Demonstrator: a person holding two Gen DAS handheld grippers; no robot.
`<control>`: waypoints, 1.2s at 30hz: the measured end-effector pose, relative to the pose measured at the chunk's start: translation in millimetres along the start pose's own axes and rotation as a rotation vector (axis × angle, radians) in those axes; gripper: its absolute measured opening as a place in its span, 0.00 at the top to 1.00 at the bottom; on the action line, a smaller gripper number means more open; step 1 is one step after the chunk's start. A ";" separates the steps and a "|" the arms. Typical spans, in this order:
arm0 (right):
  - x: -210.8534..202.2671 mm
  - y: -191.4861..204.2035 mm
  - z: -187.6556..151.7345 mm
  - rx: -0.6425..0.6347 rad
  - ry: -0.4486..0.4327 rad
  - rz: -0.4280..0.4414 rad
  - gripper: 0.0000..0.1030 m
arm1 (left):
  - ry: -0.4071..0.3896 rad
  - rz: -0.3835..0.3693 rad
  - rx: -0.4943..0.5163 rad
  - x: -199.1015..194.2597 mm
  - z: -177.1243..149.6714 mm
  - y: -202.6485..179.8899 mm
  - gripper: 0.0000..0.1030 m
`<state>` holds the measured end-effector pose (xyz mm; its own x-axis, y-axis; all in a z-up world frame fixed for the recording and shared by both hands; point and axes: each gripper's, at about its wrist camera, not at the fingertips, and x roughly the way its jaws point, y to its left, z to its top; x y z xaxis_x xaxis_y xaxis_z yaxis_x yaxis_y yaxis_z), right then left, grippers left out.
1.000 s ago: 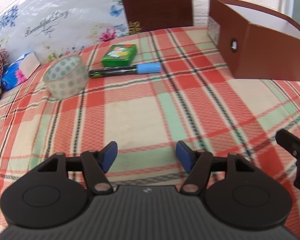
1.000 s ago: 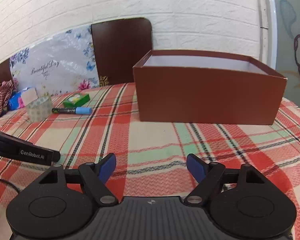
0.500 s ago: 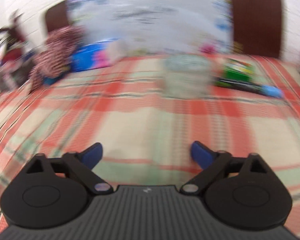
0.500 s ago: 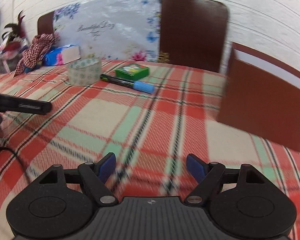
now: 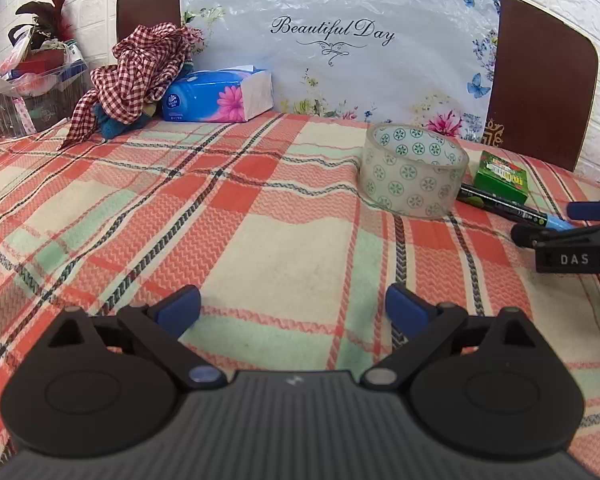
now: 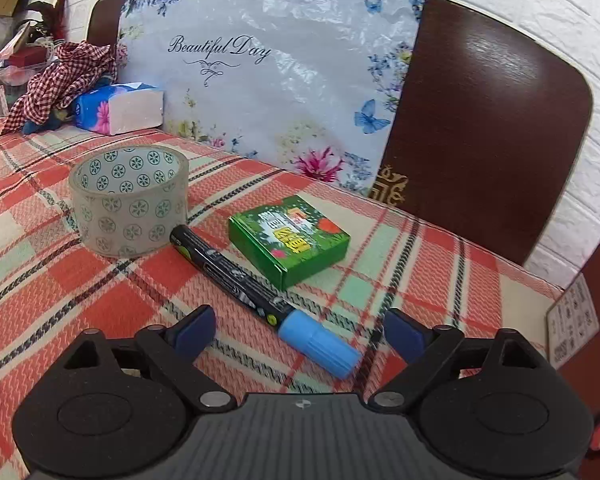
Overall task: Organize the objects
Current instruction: 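Return the right gripper and grasp the black marker by its blue cap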
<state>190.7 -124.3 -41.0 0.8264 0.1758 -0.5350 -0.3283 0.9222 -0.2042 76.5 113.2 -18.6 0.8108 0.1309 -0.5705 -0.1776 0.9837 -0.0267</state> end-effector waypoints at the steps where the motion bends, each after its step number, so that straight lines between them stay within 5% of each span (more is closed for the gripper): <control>1: -1.5 0.7 -0.8 -0.002 -0.005 0.029 0.35 | 0.001 0.000 0.000 0.7 0.1 -0.6 0.03; 2: -5.0 2.7 -2.7 -0.013 -0.014 0.060 0.54 | 0.002 0.002 0.002 1.1 0.4 -1.1 0.03; 3: -8.3 7.0 -3.9 -0.028 -0.018 0.065 0.63 | 0.002 0.003 0.004 1.4 0.6 -1.7 0.03; 7: -35.0 25.8 -18.9 -0.044 -0.030 0.052 0.80 | 0.004 0.007 0.010 2.4 0.8 -3.0 0.02; 15: -123.8 20.4 -74.7 0.151 0.043 0.129 0.81 | 0.007 0.017 0.021 2.7 1.1 -4.6 0.02; 21: -181.6 22.8 -113.5 0.178 0.038 0.099 0.80 | 0.006 0.030 0.028 1.1 0.5 -6.1 0.01; 30: -183.7 17.1 -114.9 0.230 0.044 0.094 0.73 | 0.013 0.050 0.031 -1.4 -1.2 -6.6 0.00; 36: -144.3 27.1 -87.1 0.180 0.040 0.141 0.64 | 0.017 0.061 0.037 -1.8 -1.8 -7.7 0.00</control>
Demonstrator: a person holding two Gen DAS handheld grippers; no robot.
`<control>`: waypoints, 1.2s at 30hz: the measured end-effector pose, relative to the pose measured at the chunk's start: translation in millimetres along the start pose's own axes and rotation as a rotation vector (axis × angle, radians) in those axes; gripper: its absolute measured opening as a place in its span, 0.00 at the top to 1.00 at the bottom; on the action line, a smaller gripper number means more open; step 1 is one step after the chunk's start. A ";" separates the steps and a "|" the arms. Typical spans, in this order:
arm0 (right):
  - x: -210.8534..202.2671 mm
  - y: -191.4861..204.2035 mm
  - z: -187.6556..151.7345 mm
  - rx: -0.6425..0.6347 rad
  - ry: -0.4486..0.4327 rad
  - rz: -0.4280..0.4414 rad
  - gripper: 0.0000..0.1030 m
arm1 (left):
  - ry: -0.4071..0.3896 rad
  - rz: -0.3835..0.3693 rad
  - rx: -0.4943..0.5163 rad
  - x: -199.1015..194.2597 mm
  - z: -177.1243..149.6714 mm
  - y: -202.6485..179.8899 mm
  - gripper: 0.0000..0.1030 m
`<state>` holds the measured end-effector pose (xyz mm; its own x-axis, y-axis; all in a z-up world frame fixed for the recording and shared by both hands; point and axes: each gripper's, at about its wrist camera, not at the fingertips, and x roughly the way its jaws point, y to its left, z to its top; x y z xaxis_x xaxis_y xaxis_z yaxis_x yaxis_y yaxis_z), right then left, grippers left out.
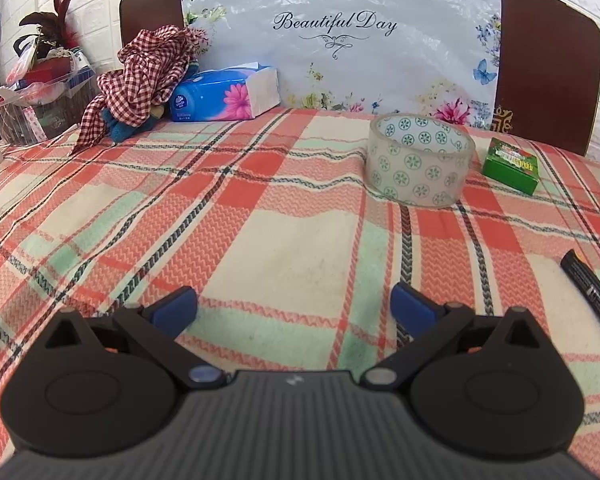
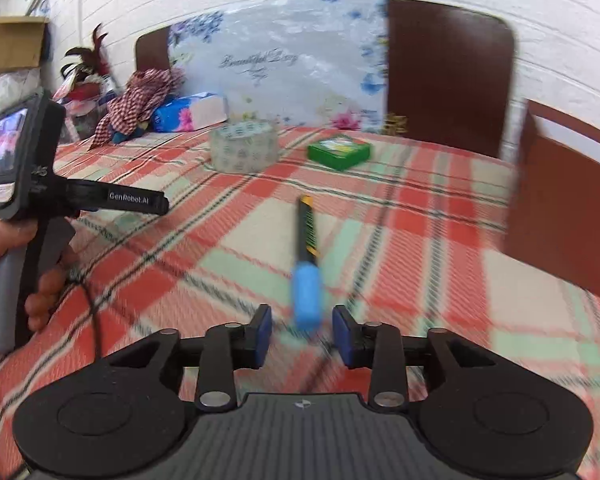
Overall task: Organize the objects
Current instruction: 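Return the right gripper and grasp the black marker by its blue cap, then carry the marker into the brown box and release it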
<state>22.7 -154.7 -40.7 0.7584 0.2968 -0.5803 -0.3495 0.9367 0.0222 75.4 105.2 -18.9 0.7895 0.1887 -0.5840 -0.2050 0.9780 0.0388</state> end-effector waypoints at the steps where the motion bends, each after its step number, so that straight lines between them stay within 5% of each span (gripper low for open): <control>1: 8.3 3.6 3.8 -0.006 0.002 0.002 0.59 | 0.001 0.001 0.002 0.2 0.1 0.1 0.00; 3: 17.9 10.6 9.3 -0.033 0.000 -0.001 0.64 | 0.002 0.003 0.005 0.4 0.3 -0.6 0.00; 5: 18.1 14.6 10.0 -0.050 -0.001 0.003 0.82 | 0.003 0.006 0.008 0.2 0.0 -1.4 0.00; 17: -61.6 -19.9 -44.0 0.092 -0.022 -0.031 0.82 | 0.004 0.008 0.011 0.4 0.6 -1.5 0.00; 22: -65.8 -34.2 -50.9 0.182 -0.033 -0.031 0.84 | 0.065 0.055 0.017 -13.3 4.4 -17.5 0.04; 25: -63.4 -34.1 -50.6 0.177 -0.033 -0.035 0.84 | 0.137 -0.172 -0.010 -43.5 3.0 -43.5 0.15; 29: -65.1 -40.7 -52.8 0.214 -0.039 -0.010 0.84 | 0.218 -0.376 0.087 -78.3 0.0 -108.1 0.34; 36: -67.2 -57.6 -56.9 0.319 -0.052 0.063 0.84 | 0.383 -0.437 0.159 -79.4 -13.0 -183.8 0.31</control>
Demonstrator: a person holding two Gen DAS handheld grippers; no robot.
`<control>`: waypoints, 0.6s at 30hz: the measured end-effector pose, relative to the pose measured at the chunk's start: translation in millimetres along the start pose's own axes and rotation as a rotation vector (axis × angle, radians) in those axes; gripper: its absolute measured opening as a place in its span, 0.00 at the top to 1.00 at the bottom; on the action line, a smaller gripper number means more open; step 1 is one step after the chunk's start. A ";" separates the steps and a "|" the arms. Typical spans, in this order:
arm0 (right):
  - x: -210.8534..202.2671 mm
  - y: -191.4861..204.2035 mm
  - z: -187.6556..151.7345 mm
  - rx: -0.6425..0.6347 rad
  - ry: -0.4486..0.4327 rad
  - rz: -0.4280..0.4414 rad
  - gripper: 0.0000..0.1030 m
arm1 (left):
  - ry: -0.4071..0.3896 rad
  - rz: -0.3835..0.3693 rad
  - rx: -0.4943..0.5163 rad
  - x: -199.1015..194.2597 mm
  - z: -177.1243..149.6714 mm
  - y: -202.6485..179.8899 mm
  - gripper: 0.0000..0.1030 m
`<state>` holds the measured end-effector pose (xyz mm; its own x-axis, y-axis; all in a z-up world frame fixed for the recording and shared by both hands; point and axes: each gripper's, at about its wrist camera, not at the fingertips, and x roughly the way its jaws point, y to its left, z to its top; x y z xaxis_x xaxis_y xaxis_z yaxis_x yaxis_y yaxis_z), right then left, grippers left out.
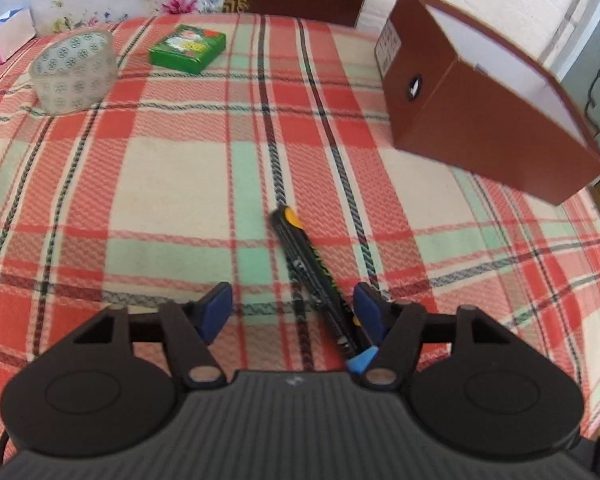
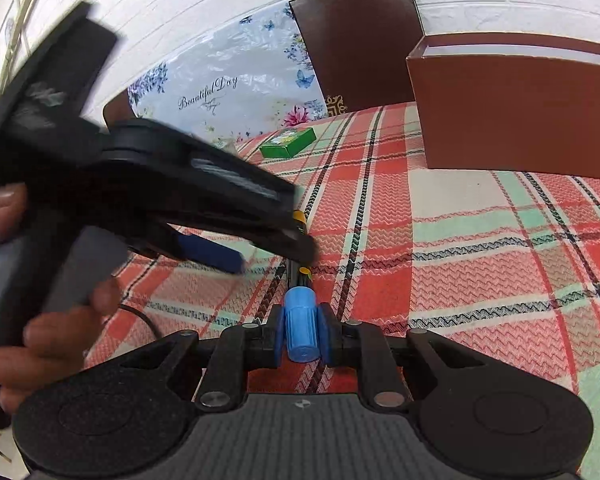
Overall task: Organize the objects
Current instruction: 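Carry the marker into the brown box and release it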
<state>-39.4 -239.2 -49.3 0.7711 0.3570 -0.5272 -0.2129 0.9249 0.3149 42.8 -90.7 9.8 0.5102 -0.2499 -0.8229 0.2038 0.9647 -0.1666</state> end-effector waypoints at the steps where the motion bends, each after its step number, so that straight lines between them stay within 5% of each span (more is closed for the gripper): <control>1: 0.0 0.1 -0.4 -0.002 -0.002 0.001 0.84 | -0.008 0.014 0.022 2.5 -0.3 -6.4 0.32; 2: 0.1 0.4 -0.6 -0.004 -0.002 0.002 0.84 | -0.019 0.029 0.045 4.6 -1.3 -11.7 0.35; 4: 0.1 -0.5 -0.6 -0.002 -0.002 0.010 0.84 | -0.051 0.067 0.100 5.5 -1.9 -20.1 0.68; 9: -12.5 3.7 4.1 -0.025 -0.064 0.009 0.82 | -0.073 0.037 0.121 -9.7 12.4 -34.5 0.74; 18: -40.8 -16.9 83.7 -0.155 -0.444 -0.172 0.82 | -0.370 -0.062 0.276 -63.9 115.5 -114.5 0.74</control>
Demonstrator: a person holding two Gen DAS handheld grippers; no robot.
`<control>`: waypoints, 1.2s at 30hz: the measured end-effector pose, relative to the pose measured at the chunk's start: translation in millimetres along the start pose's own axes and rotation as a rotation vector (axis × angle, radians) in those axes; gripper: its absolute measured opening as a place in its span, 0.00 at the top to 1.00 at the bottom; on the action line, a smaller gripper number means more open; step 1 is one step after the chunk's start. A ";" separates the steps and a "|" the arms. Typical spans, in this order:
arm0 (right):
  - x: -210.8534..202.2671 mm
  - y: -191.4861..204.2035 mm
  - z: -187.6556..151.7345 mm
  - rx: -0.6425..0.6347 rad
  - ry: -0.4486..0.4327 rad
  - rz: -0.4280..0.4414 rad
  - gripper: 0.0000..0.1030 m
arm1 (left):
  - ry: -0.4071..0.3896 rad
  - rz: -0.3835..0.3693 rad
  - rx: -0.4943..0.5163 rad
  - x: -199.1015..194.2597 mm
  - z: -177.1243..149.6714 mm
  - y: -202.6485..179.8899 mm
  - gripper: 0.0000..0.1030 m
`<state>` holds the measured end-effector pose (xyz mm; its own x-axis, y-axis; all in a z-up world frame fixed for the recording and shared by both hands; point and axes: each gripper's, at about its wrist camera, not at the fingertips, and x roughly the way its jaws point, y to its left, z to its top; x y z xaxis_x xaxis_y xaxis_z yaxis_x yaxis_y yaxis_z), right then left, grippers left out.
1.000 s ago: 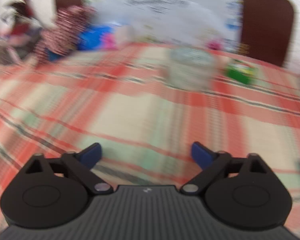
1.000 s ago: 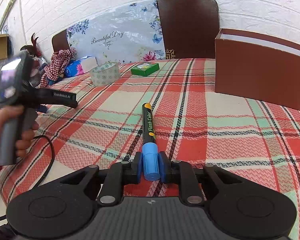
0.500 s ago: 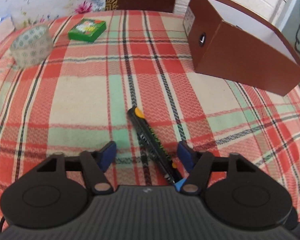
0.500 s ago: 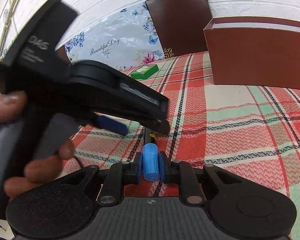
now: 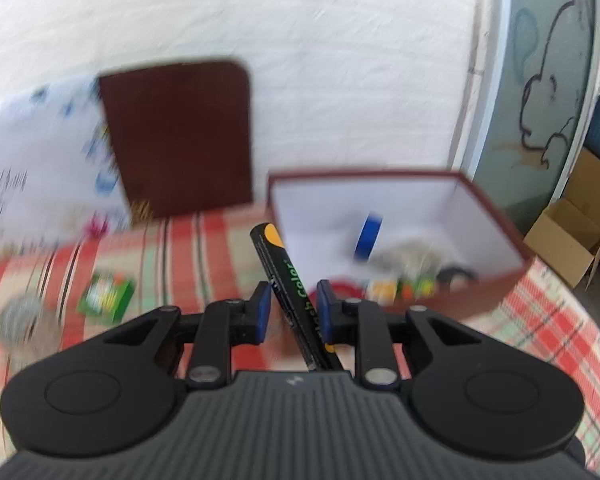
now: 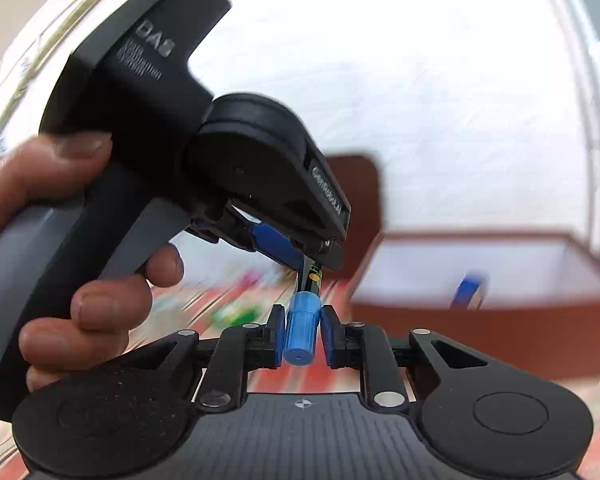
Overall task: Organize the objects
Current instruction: 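Carry the marker into the brown box and release it, then return the right gripper and grasp the clear packing tape roll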
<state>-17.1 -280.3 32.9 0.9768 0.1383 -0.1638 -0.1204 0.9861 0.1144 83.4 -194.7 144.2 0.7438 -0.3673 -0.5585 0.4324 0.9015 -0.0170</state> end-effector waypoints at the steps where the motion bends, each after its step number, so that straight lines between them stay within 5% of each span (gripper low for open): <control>1: 7.4 -8.9 7.0 0.007 -0.021 -0.027 0.82 | -0.021 -0.017 0.009 6.4 12.4 -6.6 0.74; 2: 16.2 -18.3 12.6 0.013 -0.041 -0.057 0.82 | -0.036 -0.037 0.015 15.8 22.6 -12.8 0.74; 3: 27.4 -26.9 15.8 0.011 -0.053 -0.096 0.81 | -0.043 -0.057 0.029 27.9 29.8 -17.8 0.60; 4: 41.3 -35.0 15.8 0.002 -0.051 -0.136 0.73 | -0.041 -0.051 0.058 41.4 33.7 -22.8 0.35; 5: 57.7 -43.5 13.0 -0.011 -0.021 -0.175 0.48 | -0.040 0.011 0.082 54.8 34.2 -26.3 0.28; 6: 71.4 -52.4 8.6 -0.005 0.030 -0.210 0.38 | -0.035 0.087 0.101 65.4 30.9 -27.8 0.32; 7: 76.7 -61.2 3.8 0.031 0.064 -0.238 0.41 | -0.013 0.137 0.114 72.5 26.4 -28.8 0.34; 8: 71.3 -69.5 -2.3 0.076 0.045 -0.231 0.48 | 0.003 0.132 0.105 75.2 20.7 -24.0 0.35; 12: 42.8 -68.9 -19.7 0.073 -0.072 -0.247 0.43 | 0.017 0.143 0.062 70.5 -6.9 -3.8 0.33; 15: 39.3 -60.4 -23.3 0.033 -0.083 -0.272 0.38 | 0.058 0.162 0.029 66.6 -21.1 10.7 0.33; 19: 31.5 -52.4 -26.4 0.015 -0.082 -0.281 0.35 | 0.019 0.132 0.005 40.7 -30.2 20.2 0.27; 22: 13.5 -41.5 -34.6 0.011 -0.070 -0.262 0.35 | 0.009 0.184 0.013 26.1 -33.0 25.3 0.28; 36: 41.6 65.9 -64.6 -0.133 0.306 0.086 0.29 | 0.146 0.387 -0.134 8.9 -104.7 146.5 0.28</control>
<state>4.2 -203.7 -29.7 0.8659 0.2228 -0.4479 -0.2417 0.9702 0.0153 100.0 -41.9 49.9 0.7542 0.0313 -0.6559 0.0585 0.9917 0.1146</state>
